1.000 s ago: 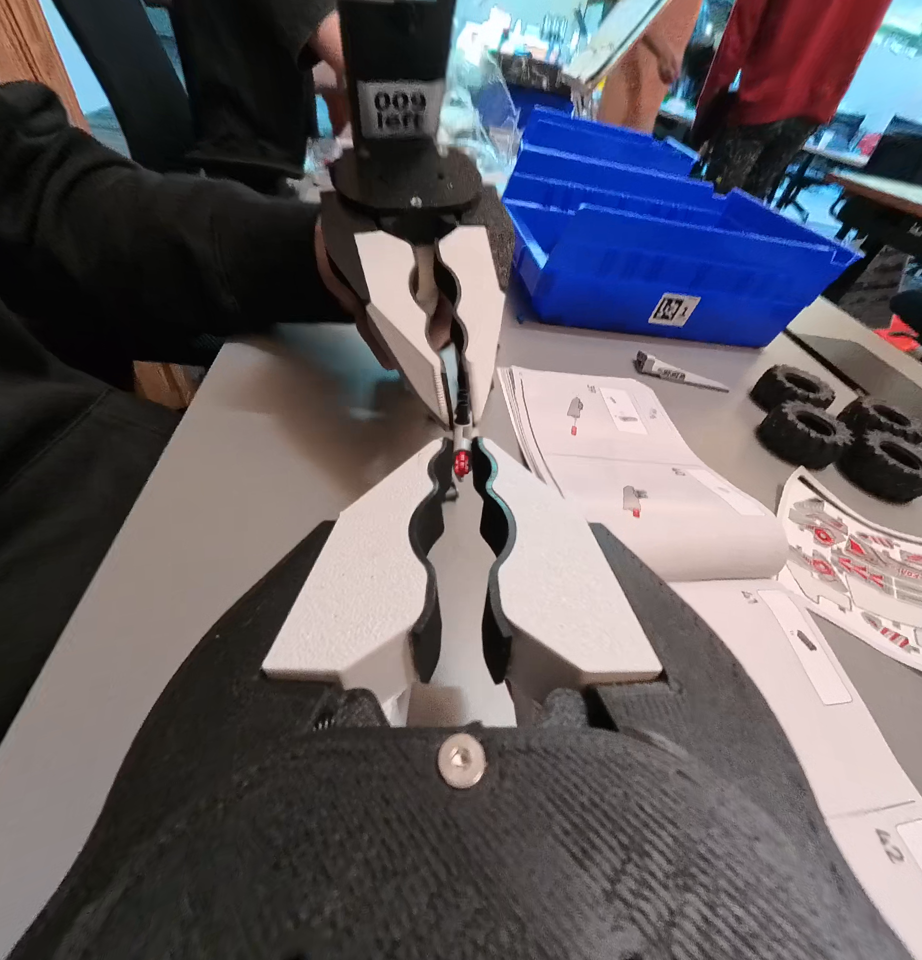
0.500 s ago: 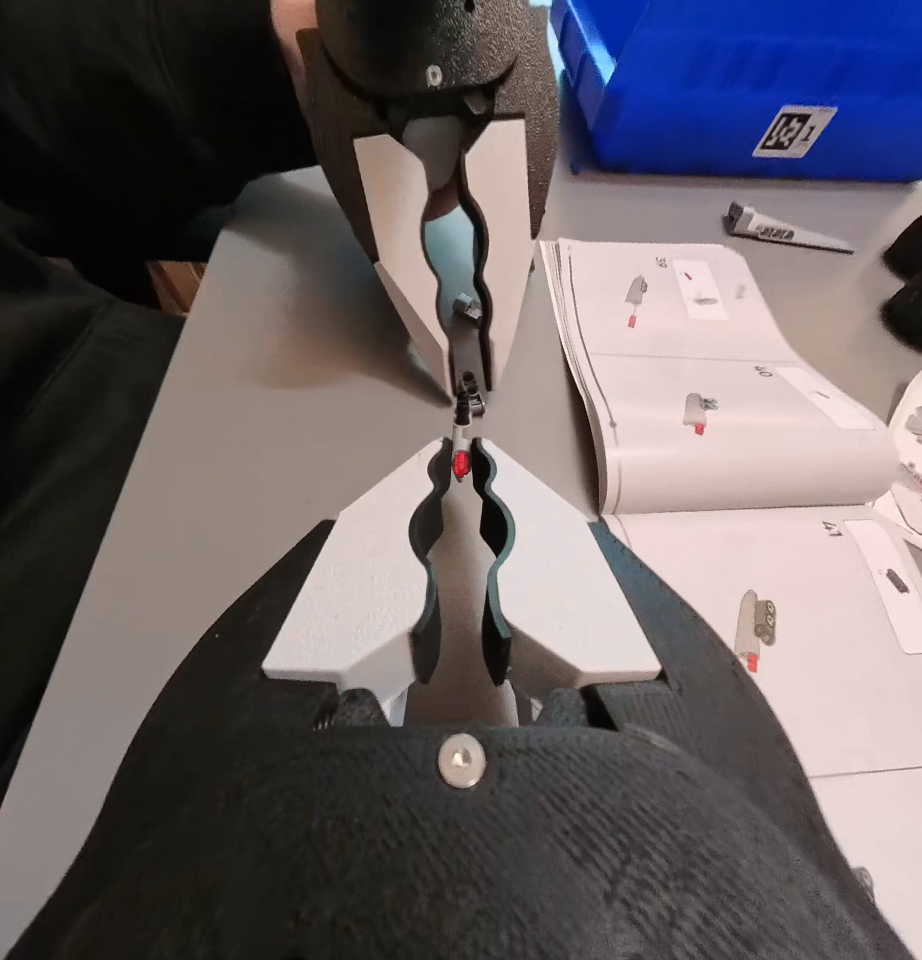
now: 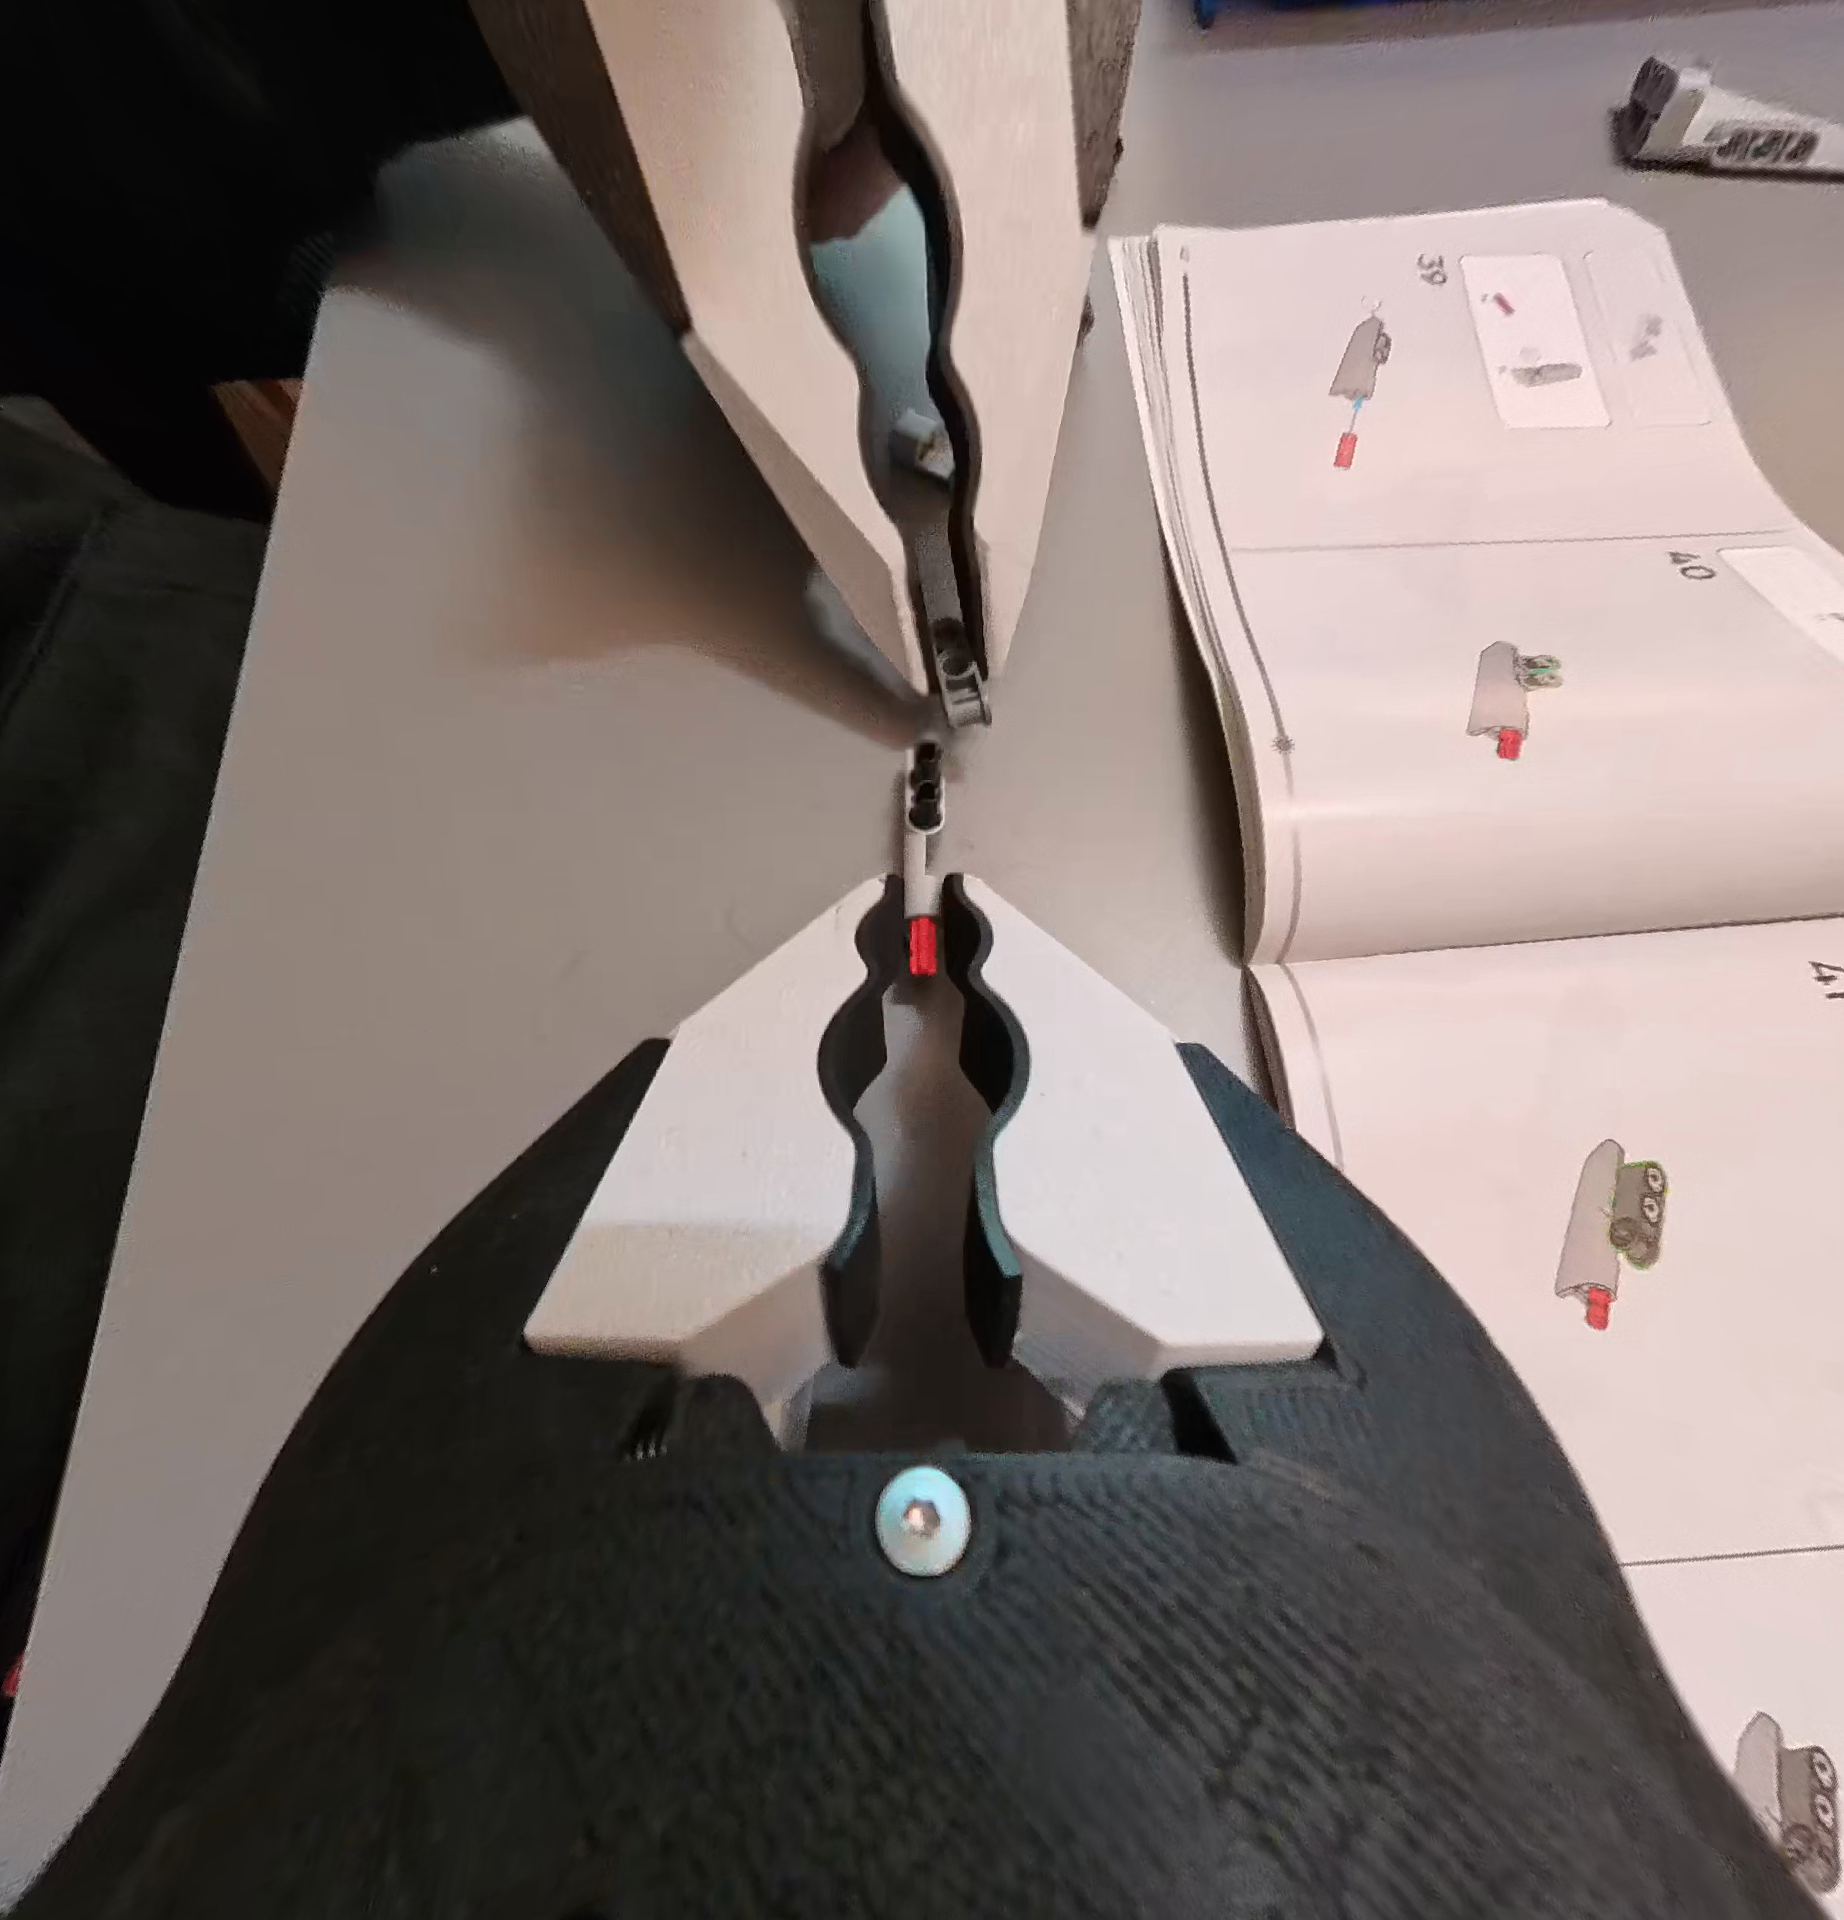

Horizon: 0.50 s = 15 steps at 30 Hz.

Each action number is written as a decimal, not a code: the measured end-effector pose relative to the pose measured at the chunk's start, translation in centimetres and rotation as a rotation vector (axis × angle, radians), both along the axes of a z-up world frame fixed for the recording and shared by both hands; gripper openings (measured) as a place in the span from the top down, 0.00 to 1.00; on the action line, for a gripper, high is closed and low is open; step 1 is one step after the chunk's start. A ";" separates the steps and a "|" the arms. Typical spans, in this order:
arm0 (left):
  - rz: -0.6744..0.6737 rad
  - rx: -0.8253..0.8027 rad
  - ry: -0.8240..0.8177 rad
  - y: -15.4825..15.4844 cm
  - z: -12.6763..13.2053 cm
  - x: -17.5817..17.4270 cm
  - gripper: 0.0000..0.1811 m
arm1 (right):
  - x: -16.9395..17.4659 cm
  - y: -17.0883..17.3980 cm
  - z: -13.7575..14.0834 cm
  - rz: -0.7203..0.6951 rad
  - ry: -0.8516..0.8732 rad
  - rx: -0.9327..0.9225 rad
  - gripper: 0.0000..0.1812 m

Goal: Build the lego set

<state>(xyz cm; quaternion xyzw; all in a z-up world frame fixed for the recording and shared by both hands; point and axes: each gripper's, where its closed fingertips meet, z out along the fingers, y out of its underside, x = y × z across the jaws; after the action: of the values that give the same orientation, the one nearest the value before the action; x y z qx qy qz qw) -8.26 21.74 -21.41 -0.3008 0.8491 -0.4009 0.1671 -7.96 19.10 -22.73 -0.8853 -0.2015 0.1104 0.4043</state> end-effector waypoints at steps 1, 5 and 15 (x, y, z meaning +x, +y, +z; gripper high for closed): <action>-0.015 -0.019 -0.021 -0.3 0.4 0.0 0.98 | 0.0 0.0 0.0 0.001 0.001 0.000 0.96; -0.077 -0.011 -0.068 -1.3 0.9 0.0 0.97 | 0.0 0.0 0.0 0.001 0.026 -0.013 0.96; -0.176 0.119 -0.017 -2.6 0.4 0.6 0.97 | -0.1 0.0 0.0 0.003 -0.003 0.002 0.96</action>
<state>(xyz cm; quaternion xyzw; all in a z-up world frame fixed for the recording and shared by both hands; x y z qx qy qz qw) -7.67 19.14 -20.97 -0.2112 0.8930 -0.3655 0.1560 -8.02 19.08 -22.74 -0.8847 -0.2036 0.1096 0.4048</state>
